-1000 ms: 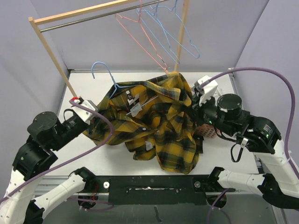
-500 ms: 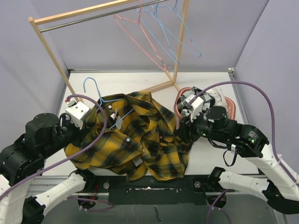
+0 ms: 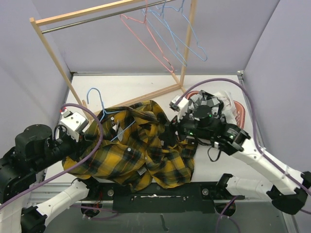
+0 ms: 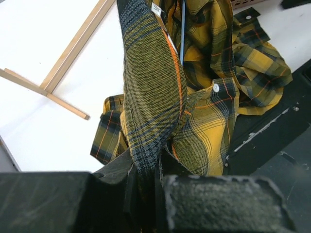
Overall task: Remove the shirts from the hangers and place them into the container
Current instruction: Remove the shirt from the hanger.
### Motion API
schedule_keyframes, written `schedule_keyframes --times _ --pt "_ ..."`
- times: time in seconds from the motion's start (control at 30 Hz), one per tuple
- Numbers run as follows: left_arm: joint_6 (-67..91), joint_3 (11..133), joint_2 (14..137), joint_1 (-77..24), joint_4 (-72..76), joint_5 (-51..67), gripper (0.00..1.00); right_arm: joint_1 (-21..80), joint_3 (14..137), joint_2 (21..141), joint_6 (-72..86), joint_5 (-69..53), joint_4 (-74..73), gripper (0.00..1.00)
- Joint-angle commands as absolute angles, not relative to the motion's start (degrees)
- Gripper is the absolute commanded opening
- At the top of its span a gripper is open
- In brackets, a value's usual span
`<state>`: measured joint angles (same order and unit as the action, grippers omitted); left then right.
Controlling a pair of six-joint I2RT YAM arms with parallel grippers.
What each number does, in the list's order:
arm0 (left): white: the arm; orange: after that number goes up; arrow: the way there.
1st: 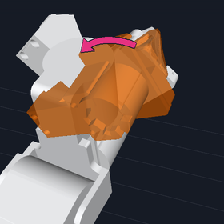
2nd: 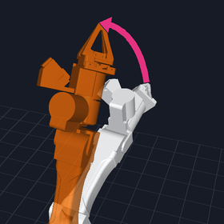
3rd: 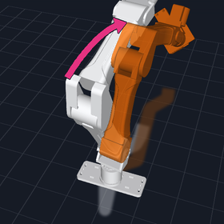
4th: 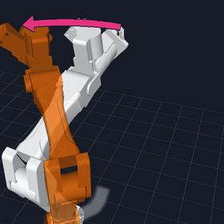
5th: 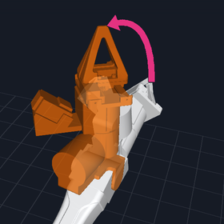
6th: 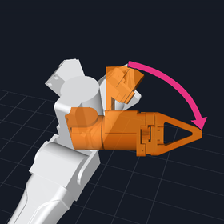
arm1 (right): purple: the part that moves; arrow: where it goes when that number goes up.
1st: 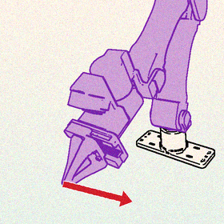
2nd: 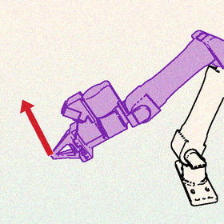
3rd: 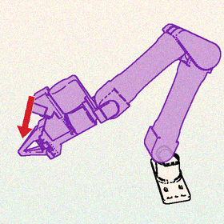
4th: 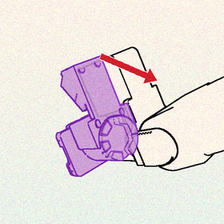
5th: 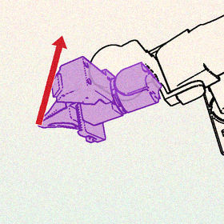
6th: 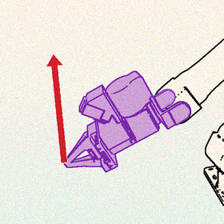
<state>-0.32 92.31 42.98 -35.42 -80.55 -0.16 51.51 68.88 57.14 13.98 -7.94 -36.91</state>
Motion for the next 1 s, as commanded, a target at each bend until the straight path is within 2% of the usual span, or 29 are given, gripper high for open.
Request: schedule_keyframes --times 0.0,0.3,0.53,0.7,0.97 --pt "0.81 95.21 42.67 -34.78 -77.72 3.38 0.0 53.33 66.22 60.83 12.87 -10.62 -22.21 0.77" --pt "1.23 95.55 40.9 -33.6 -76.41 7.87 0.0 57.06 63.12 67.4 9.28 -1.05 -13.97 0.82" --pt "1.87 95.88 39.63 -32.57 -74.68 11.32 0.0 58.06 59.87 71.08 9.19 10.2 -7.56 0.82" --pt "2.21 95.21 38.98 -31.96 -73.78 13.04 0.0 58.51 55.26 72.56 11.35 14.2 2.11 0.81" --pt "2.48 94.99 37.92 -31.89 -73.61 13.58 0.0 60.48 51.39 73.57 12.26 23.43 11.76 0.59"
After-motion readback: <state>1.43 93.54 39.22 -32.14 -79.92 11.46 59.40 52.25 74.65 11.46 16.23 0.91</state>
